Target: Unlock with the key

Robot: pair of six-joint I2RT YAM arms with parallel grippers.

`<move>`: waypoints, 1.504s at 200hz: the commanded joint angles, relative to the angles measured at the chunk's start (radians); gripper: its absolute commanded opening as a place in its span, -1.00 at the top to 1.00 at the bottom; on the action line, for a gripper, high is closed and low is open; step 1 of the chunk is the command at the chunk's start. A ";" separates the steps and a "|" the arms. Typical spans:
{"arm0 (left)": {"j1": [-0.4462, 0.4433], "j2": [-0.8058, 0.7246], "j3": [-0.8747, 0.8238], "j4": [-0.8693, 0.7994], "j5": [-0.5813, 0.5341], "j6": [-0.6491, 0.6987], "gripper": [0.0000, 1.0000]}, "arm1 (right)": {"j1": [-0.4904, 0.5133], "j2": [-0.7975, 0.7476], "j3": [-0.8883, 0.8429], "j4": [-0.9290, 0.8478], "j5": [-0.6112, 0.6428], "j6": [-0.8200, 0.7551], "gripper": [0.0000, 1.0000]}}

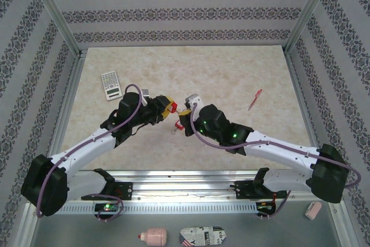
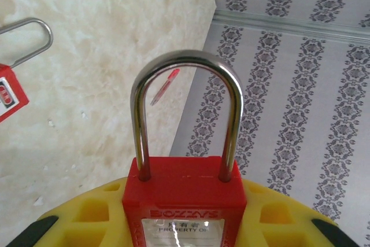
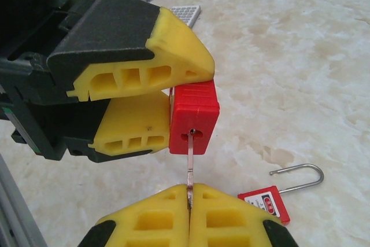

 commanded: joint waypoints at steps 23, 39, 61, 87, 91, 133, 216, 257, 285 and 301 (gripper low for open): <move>-0.060 0.001 0.011 0.164 0.047 -0.053 1.00 | 0.014 0.012 0.030 0.089 -0.086 0.002 1.00; -0.060 0.012 0.019 0.173 0.052 -0.080 1.00 | 0.029 0.025 0.038 0.084 -0.075 -0.020 1.00; -0.059 0.025 0.062 0.098 0.087 -0.067 1.00 | 0.045 0.039 0.048 0.054 -0.037 -0.054 1.00; -0.053 0.020 0.073 0.045 0.114 -0.068 1.00 | 0.050 0.033 0.048 0.012 0.001 -0.098 1.00; -0.050 0.018 0.077 0.025 0.121 -0.061 1.00 | 0.050 0.030 0.048 0.006 0.007 -0.103 1.00; -0.043 0.002 0.147 -0.226 0.133 0.080 1.00 | 0.036 -0.003 0.022 -0.004 0.010 -0.105 1.00; 0.071 0.021 0.146 -0.209 0.189 0.070 1.00 | 0.054 -0.037 -0.012 0.008 0.002 -0.068 1.00; 0.102 0.018 0.192 -0.306 0.189 0.128 1.00 | 0.059 -0.058 -0.021 0.007 0.019 -0.059 1.00; 0.132 -0.015 0.163 -0.319 0.175 0.131 1.00 | 0.059 -0.059 -0.014 0.002 0.017 -0.056 1.00; 0.126 -0.018 0.160 -0.329 0.175 0.135 1.00 | 0.060 -0.047 -0.011 0.007 0.018 -0.057 1.00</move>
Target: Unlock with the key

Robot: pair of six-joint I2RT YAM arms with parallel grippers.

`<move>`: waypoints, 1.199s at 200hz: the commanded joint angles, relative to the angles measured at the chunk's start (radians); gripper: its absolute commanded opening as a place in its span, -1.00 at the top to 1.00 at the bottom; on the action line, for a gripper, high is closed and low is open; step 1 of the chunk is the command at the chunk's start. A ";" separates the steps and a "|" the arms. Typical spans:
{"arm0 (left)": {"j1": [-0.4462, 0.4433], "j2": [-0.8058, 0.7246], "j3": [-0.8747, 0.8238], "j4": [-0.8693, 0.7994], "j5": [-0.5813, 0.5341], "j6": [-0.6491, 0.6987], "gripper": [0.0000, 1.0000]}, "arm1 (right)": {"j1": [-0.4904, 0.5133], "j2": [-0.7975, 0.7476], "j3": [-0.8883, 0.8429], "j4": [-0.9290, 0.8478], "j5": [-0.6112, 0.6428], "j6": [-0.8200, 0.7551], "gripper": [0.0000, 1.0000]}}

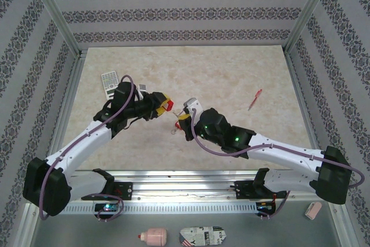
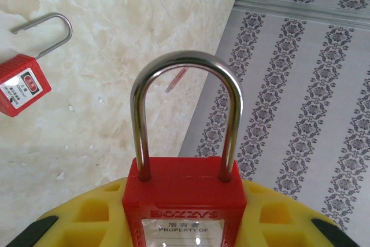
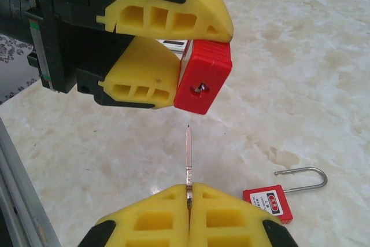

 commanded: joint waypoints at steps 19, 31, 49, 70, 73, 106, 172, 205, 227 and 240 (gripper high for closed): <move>0.008 -0.043 0.004 -0.053 0.002 0.040 1.00 | 0.007 0.007 0.007 0.038 -0.005 0.011 1.00; 0.007 -0.043 0.007 -0.059 0.008 0.042 1.00 | 0.007 0.015 0.013 0.043 -0.009 0.011 1.00; -0.002 -0.040 0.001 -0.050 0.006 0.036 1.00 | 0.006 0.027 0.021 0.054 -0.014 0.011 1.00; -0.018 -0.045 -0.015 -0.030 -0.008 0.023 1.00 | 0.007 0.046 0.034 0.057 -0.020 0.010 1.00; -0.019 -0.046 -0.017 -0.028 -0.009 0.022 1.00 | 0.007 0.049 0.034 0.060 -0.021 0.011 1.00; -0.032 -0.044 -0.029 -0.013 -0.019 0.013 1.00 | 0.007 0.063 0.041 0.072 -0.024 0.011 1.00; -0.043 -0.038 -0.038 0.005 -0.038 0.016 1.00 | 0.003 0.068 0.047 0.073 -0.033 0.013 1.00; -0.047 -0.038 -0.046 0.035 -0.038 0.004 1.00 | -0.004 0.075 0.038 0.088 -0.043 0.023 1.00; -0.047 -0.049 -0.057 0.048 -0.043 -0.004 1.00 | -0.007 0.072 0.033 0.090 -0.043 0.025 1.00; -0.047 -0.048 -0.053 0.042 -0.040 0.001 1.00 | -0.010 0.067 0.029 0.090 -0.042 0.026 1.00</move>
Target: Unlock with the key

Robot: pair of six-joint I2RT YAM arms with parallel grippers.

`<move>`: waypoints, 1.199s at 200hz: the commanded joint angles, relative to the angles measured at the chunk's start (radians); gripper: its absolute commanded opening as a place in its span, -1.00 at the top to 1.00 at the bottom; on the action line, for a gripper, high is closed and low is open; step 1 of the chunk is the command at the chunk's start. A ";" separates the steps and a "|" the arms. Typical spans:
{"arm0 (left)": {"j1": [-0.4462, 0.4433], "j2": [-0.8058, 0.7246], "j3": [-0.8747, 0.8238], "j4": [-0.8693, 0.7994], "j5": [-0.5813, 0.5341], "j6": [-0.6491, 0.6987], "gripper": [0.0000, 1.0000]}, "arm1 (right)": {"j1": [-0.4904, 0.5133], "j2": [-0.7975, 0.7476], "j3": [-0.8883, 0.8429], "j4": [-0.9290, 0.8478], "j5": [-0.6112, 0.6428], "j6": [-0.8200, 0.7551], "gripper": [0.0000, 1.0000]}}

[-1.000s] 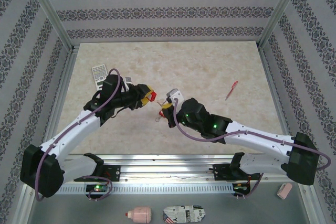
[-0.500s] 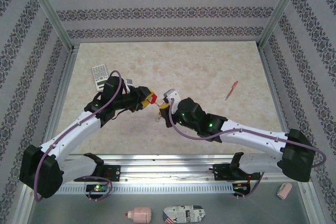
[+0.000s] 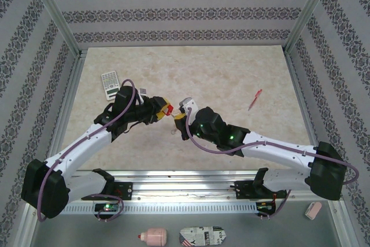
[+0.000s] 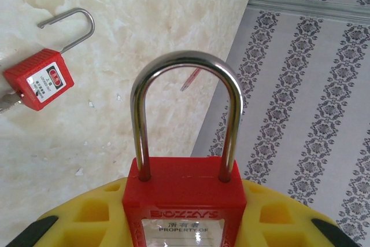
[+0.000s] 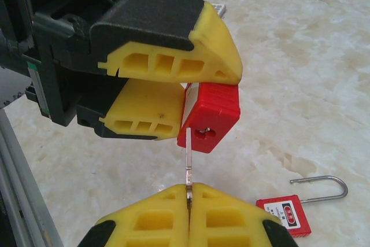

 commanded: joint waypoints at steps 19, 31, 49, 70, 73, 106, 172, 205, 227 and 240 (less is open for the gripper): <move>-0.014 -0.034 -0.010 0.048 -0.013 -0.014 1.00 | -0.012 -0.008 0.007 0.031 -0.011 0.017 1.00; -0.014 -0.039 -0.013 0.050 -0.017 -0.014 1.00 | -0.016 -0.013 0.003 0.028 -0.010 0.019 1.00; -0.014 -0.043 -0.015 0.056 -0.017 -0.017 1.00 | -0.023 -0.022 -0.006 0.033 -0.016 0.027 1.00; -0.013 -0.046 -0.021 0.073 -0.021 -0.022 1.00 | -0.029 -0.024 -0.015 0.039 -0.021 0.036 1.00; -0.014 -0.045 -0.021 0.076 -0.021 -0.024 1.00 | -0.030 -0.023 -0.016 0.040 -0.021 0.038 1.00; -0.014 -0.049 -0.028 0.104 -0.019 -0.028 1.00 | -0.044 -0.025 -0.026 0.065 -0.052 0.062 1.00; -0.015 -0.055 -0.036 0.130 -0.017 -0.033 1.00 | -0.067 -0.023 -0.034 0.091 -0.099 0.090 1.00; -0.018 -0.050 -0.036 0.134 -0.017 -0.031 1.00 | -0.067 -0.014 -0.032 0.093 -0.104 0.090 1.00; -0.019 -0.047 -0.040 0.139 -0.016 -0.032 1.00 | -0.063 -0.005 -0.024 0.093 -0.106 0.087 1.00; -0.021 -0.047 -0.041 0.137 -0.019 -0.032 1.00 | -0.059 0.003 -0.017 0.088 -0.103 0.083 1.00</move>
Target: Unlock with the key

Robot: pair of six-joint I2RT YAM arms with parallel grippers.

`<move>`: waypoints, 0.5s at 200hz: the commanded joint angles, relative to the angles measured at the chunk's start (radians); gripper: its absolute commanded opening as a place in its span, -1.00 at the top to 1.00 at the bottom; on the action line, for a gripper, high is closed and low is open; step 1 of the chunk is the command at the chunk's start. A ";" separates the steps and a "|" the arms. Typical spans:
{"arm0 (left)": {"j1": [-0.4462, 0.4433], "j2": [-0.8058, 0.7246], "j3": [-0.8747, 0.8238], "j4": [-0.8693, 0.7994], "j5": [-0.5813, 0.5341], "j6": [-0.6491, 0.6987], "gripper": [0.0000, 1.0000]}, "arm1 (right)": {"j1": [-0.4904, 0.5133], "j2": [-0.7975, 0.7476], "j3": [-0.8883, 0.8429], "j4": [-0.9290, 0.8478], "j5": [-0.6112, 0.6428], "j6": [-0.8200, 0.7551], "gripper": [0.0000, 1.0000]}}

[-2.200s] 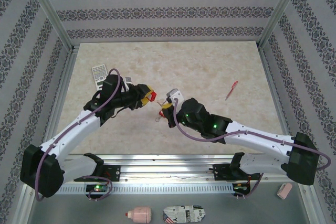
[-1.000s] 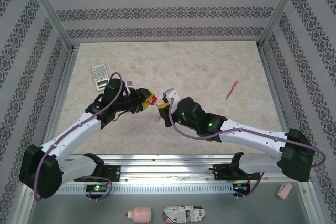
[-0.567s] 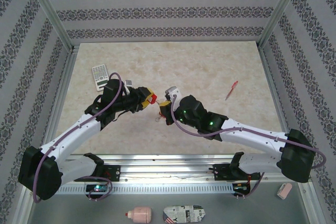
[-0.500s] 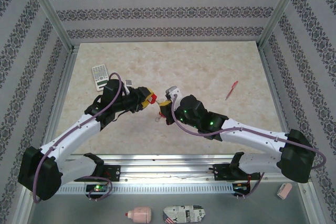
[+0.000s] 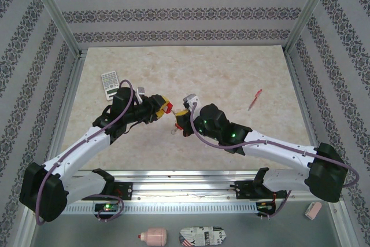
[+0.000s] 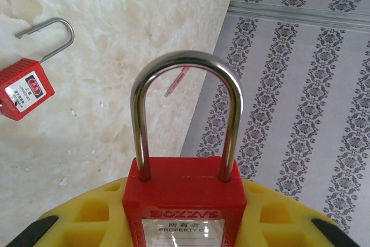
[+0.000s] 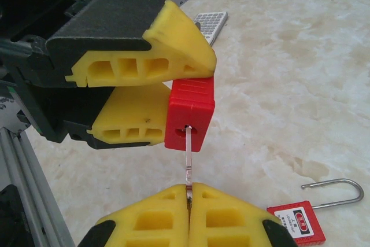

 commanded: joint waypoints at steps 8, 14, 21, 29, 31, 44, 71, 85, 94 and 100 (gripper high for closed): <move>-0.021 -0.012 -0.007 0.058 0.000 -0.012 1.00 | 0.004 0.014 0.009 0.029 -0.023 0.004 1.00; -0.020 -0.011 -0.004 0.052 0.002 -0.007 1.00 | 0.007 0.015 0.010 0.027 -0.021 0.002 1.00; -0.020 -0.012 -0.006 0.051 -0.001 -0.008 1.00 | 0.009 0.019 0.012 0.025 -0.017 0.002 1.00; -0.022 -0.011 -0.007 0.058 -0.001 -0.012 1.00 | 0.009 0.021 0.011 0.025 -0.013 0.002 1.00; -0.023 -0.012 -0.007 0.059 0.000 -0.012 1.00 | 0.009 0.021 0.011 0.024 -0.012 0.001 1.00; -0.022 -0.012 -0.005 0.057 -0.001 -0.010 1.00 | 0.008 0.023 0.009 0.025 -0.007 0.004 1.00; -0.025 -0.008 -0.006 0.062 0.001 -0.011 1.00 | 0.006 0.026 0.016 0.022 -0.009 0.004 1.00; -0.031 -0.004 -0.002 0.062 0.001 -0.008 1.00 | 0.006 0.028 0.020 0.022 -0.009 0.004 1.00; -0.035 -0.002 0.002 0.052 -0.001 -0.001 1.00 | 0.003 0.031 0.024 0.019 -0.008 0.004 1.00; -0.039 0.000 0.004 0.046 -0.002 0.002 1.00 | 0.003 0.033 0.029 0.014 -0.008 0.000 1.00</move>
